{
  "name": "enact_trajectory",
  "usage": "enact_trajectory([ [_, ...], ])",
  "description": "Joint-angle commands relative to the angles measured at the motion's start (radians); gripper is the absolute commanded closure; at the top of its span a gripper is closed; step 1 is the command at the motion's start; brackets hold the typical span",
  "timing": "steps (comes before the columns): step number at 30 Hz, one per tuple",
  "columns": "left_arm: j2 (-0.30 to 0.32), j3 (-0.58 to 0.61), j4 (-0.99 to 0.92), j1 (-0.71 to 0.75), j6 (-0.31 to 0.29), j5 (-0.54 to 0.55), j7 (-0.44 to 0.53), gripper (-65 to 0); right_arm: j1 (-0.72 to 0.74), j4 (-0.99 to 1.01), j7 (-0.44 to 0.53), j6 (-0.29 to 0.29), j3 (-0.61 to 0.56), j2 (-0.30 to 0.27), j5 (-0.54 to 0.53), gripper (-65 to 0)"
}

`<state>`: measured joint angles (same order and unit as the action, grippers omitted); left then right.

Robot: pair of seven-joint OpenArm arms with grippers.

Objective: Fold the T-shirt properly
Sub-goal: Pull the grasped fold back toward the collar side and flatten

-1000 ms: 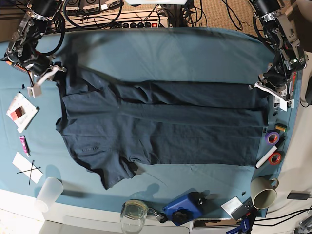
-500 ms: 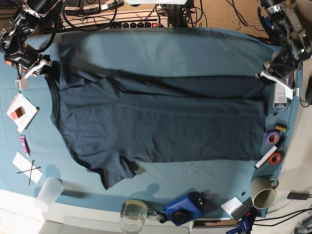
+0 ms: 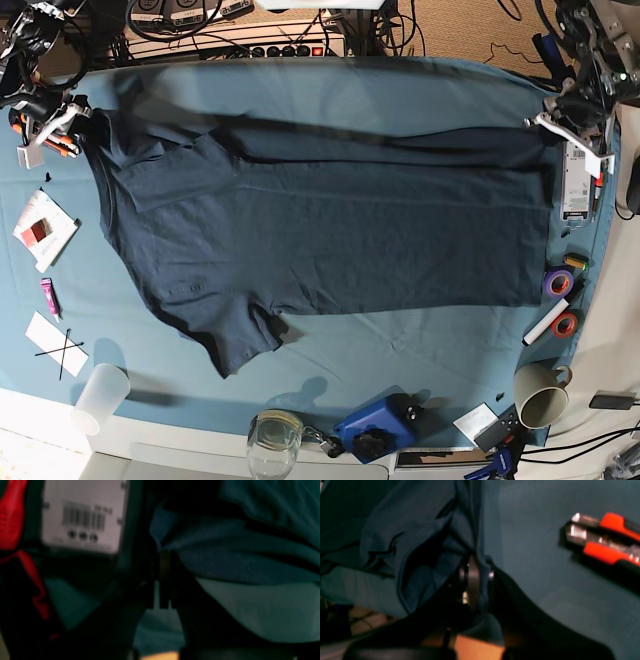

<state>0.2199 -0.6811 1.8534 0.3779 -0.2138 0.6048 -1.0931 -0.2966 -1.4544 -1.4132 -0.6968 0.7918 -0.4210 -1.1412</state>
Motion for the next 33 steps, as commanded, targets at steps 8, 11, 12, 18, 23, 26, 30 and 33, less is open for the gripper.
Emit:
enact_trajectory([
  [8,0.018,-0.013,0.061,0.055,0.003,-0.010,0.009,0.0,-0.045,-0.019,0.017,-0.001,0.098,-0.028,-0.039,0.0],
  [11,0.019,-0.047,0.061,0.057,0.002,-0.009,0.008,0.0,-0.061,-0.019,0.017,-0.001,0.147,-0.034,-0.107,0.0],
  [12,0.019,-0.060,0.061,0.058,-0.009,-0.008,0.005,0.0,-0.069,-0.019,0.017,-0.001,0.151,-0.040,-0.111,0.0],
  [18,0.019,-0.126,0.061,0.071,-0.076,0.051,-0.043,0.0,-0.109,-0.019,0.017,-0.001,0.152,-0.049,-0.111,0.0],
  [23,0.018,-0.127,0.061,0.100,-0.076,0.107,-0.044,0.0,-0.132,-0.019,0.017,-0.001,0.152,-0.049,-0.103,0.0],
  [26,0.018,-0.127,0.061,0.111,-0.076,0.107,-0.044,0.0,-0.136,-0.019,0.017,-0.001,0.152,-0.049,-0.104,0.0],
  [30,0.018,-0.127,0.061,0.113,-0.076,0.107,-0.042,0.0,-0.135,-0.019,0.017,-0.001,0.152,-0.050,-0.104,0.0],
  [33,0.019,-0.127,0.061,0.113,-0.077,0.107,-0.040,-9.0,-0.136,-0.019,0.017,-0.001,0.152,-0.050,-0.104,-8.1],
])
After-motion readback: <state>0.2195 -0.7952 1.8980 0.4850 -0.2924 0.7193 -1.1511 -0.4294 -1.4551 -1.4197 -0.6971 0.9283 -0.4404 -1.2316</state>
